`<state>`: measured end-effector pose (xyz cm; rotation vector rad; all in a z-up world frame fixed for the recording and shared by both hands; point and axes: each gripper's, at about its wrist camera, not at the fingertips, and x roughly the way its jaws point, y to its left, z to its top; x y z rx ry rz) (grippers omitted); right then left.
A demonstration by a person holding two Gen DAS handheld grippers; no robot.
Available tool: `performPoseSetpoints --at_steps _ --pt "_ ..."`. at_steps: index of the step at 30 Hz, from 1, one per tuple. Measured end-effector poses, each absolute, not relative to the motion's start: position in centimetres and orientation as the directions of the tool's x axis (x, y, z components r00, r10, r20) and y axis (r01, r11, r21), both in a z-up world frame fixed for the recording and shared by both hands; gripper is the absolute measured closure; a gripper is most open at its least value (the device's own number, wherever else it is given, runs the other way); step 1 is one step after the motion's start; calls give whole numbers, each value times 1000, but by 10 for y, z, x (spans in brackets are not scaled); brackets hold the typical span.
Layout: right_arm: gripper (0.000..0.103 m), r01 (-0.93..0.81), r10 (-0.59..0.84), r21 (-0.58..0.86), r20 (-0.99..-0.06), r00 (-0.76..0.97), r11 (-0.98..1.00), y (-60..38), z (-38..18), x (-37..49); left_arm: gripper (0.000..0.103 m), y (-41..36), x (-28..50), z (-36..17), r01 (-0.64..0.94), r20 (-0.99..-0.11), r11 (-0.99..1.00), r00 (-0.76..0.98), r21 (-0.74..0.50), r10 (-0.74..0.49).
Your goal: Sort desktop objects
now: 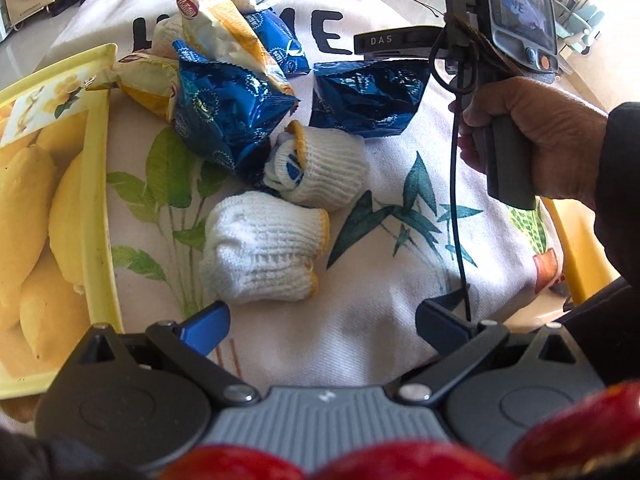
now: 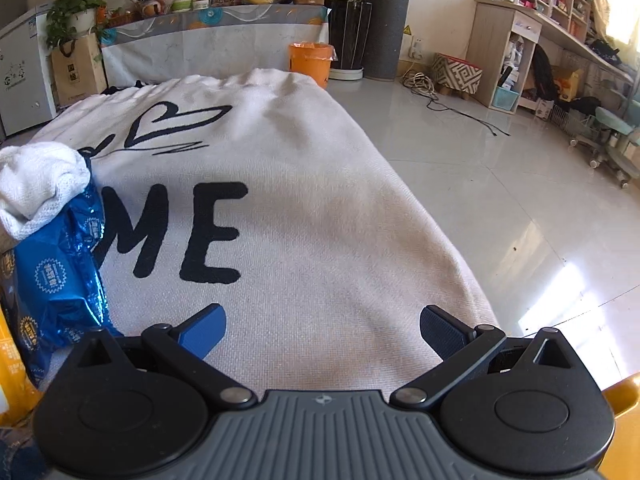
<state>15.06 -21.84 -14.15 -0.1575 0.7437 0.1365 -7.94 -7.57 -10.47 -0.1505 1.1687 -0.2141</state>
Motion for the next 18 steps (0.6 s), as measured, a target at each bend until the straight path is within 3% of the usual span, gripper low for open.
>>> performPoseSetpoints --at_steps 6,12,18 --pt "0 -113 -2 -113 -718 696 987 -223 -102 145 1 -84 -79 -103 125 -882 962 384 -243 -273" --pt "0 -119 60 -36 -699 713 992 -237 -52 114 1 -88 -83 -97 161 -872 956 392 -247 -292" --pt "0 -155 113 15 -750 652 988 -244 -40 70 1 -88 -87 -95 172 -873 956 394 -238 -288"
